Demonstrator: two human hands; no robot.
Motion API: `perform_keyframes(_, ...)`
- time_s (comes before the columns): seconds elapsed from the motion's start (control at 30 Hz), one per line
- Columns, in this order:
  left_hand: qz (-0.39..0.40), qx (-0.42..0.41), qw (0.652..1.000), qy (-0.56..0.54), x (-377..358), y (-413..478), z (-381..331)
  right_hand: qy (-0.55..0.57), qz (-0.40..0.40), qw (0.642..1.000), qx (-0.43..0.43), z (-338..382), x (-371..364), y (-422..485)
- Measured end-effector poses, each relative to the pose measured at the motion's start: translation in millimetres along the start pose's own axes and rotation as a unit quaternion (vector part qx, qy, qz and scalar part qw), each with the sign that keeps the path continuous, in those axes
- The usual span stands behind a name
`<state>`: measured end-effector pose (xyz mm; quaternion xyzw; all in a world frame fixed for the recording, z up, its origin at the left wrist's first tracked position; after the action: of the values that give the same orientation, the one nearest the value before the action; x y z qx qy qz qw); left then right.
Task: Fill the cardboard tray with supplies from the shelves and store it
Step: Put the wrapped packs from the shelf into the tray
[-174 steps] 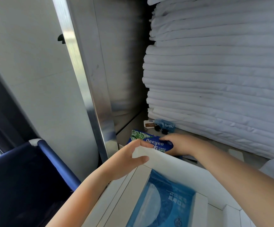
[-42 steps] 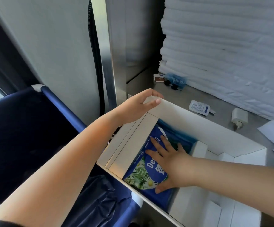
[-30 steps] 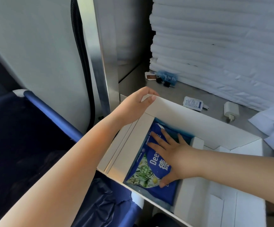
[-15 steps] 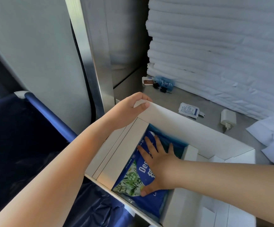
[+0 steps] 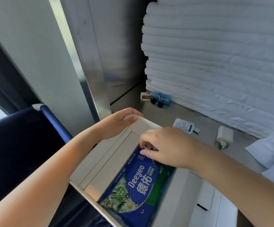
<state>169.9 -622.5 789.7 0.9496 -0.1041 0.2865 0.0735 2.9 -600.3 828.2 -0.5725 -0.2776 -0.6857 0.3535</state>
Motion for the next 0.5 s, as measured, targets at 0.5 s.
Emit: perform_keyframes(0.5, -0.032, -0.025, 0.999, -0.033, -5.4, -0.1, 2.9, 0.063, -0.112, 0.981, -0.145, -64.0, -5.7, -13.1)
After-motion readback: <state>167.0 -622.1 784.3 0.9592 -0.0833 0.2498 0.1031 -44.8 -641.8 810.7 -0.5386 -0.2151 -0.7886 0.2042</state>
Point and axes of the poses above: each hand's wrist, its own y-axis towards the middle knuckle, its own x-axis out of the back of the hand, z = x × y, the point moved 4 cm from there along y, towards the middle knuckle, and after that the axes turned 8 degrees about -x, right-handed, at the moved point
